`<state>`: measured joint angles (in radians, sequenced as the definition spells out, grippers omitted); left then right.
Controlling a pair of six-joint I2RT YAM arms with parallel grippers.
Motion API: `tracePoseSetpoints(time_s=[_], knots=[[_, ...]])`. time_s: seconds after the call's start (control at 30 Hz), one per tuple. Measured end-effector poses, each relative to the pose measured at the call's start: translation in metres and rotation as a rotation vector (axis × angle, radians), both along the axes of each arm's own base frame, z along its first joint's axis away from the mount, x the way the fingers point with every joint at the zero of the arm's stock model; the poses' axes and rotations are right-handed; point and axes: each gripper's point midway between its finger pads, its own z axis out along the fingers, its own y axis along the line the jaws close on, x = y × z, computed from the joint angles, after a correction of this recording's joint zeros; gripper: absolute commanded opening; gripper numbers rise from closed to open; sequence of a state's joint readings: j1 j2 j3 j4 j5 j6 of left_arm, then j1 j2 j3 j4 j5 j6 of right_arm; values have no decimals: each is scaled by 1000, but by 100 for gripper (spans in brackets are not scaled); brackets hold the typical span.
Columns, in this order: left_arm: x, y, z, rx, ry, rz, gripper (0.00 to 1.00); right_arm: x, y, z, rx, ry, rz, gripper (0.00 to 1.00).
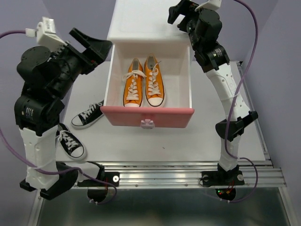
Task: Place and organize the shoes in the shoe cabinet
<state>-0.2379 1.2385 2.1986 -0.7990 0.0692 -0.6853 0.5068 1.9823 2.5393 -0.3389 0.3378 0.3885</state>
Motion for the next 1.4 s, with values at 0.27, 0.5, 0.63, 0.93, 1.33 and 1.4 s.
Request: tracePoseSetpoints(time_s=[0.27,0.5,0.63,0.93,1.33,1.4], knots=[[-5,-149,-14,124,20,-286,99,2,-3,-11,-101,18,-16,100],[-45,-207,-35,235,13,-350,99,1,-11,-24,-252,33,-44,100],[-84,-224,-22,240,-41,-407,99,1,-12,-27,-300,33,-46,100],[-137,-246,2,127,-94,-534,99,-1,-10,-29,-331,24,-23,100],[-224,-265,-131,381,239,-716,97,2,-14,-30,-335,19,-11,100],[-234,-264,-149,397,281,-725,97,3,-17,-30,-332,20,-13,100]])
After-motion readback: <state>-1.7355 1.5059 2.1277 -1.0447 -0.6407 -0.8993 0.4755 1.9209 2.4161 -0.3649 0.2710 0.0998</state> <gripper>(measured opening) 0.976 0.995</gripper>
